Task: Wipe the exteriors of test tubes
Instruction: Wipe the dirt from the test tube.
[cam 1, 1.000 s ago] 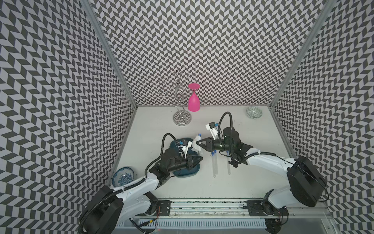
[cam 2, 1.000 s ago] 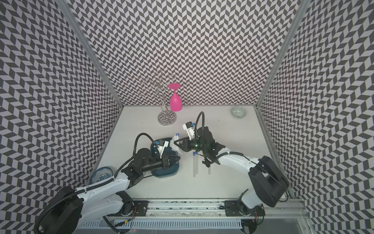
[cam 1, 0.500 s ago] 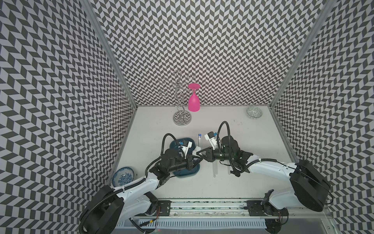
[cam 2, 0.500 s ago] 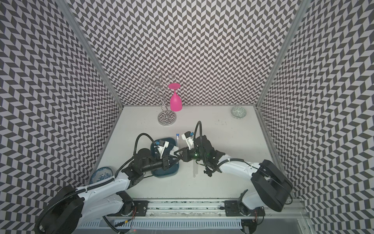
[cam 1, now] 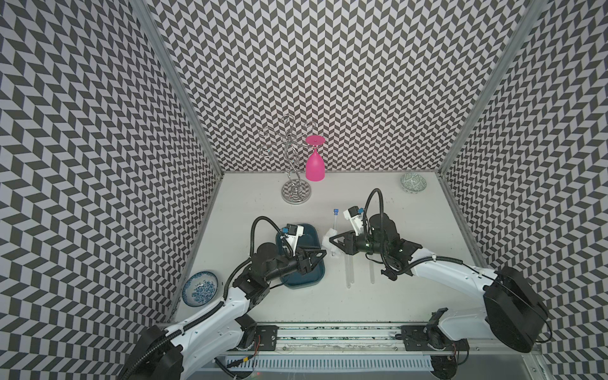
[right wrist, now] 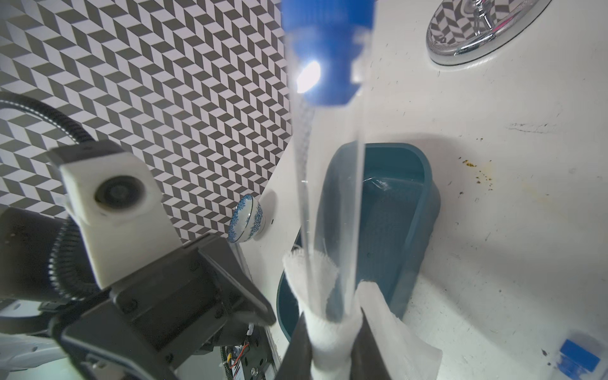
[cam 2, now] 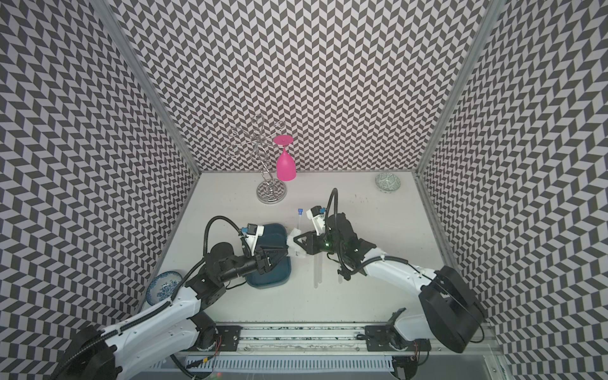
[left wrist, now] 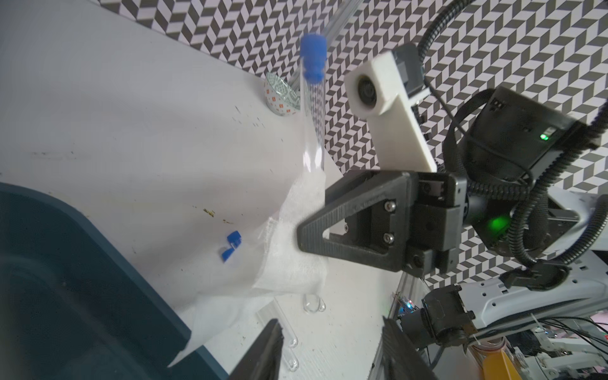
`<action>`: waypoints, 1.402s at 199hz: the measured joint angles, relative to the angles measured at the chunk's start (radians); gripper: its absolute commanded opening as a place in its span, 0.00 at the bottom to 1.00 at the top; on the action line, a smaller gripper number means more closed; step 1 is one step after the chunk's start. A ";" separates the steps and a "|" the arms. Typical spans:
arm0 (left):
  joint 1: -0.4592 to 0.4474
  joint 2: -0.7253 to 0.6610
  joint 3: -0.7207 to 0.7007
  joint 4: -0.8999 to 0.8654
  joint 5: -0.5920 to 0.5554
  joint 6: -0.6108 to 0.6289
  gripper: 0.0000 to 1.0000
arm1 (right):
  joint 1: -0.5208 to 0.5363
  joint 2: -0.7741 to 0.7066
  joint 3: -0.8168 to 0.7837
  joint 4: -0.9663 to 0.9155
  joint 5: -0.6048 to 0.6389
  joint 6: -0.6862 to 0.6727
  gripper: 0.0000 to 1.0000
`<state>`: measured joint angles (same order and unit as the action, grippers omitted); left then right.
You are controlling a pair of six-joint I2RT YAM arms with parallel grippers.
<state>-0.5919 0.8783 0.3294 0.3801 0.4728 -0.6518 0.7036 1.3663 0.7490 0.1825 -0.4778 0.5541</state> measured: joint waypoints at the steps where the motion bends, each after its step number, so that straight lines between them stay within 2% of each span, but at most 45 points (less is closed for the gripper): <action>1: 0.001 -0.001 0.000 0.000 0.000 0.000 0.59 | 0.000 0.000 0.000 -0.001 -0.001 -0.001 0.14; 30: 0.053 0.040 0.065 -0.017 0.000 0.036 0.63 | 0.006 -0.007 -0.018 -0.009 -0.015 -0.016 0.14; 68: 0.066 0.227 0.203 0.004 0.060 0.080 0.62 | 0.043 -0.025 -0.070 -0.025 -0.032 -0.014 0.14; 91: 0.066 0.327 0.246 0.032 0.106 0.086 0.58 | 0.060 -0.040 -0.090 -0.026 -0.035 -0.011 0.14; 126: 0.043 0.417 0.263 0.077 0.151 0.079 0.45 | 0.066 -0.057 -0.092 -0.025 -0.035 -0.008 0.14; 159: 0.015 0.451 0.273 0.106 0.169 0.070 0.26 | 0.066 -0.062 -0.092 -0.026 -0.035 -0.009 0.14; 186: 0.009 0.454 0.276 0.135 0.169 0.051 0.18 | 0.066 -0.064 -0.092 -0.023 -0.033 -0.010 0.14; 279: 0.008 0.460 0.276 0.173 0.151 -0.045 0.14 | 0.068 -0.085 -0.117 0.015 -0.015 -0.005 0.15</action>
<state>-0.5838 1.3380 0.6056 0.5529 0.6243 -0.6971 0.7719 1.2808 0.6319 0.1974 -0.4927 0.5491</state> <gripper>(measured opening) 0.163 0.154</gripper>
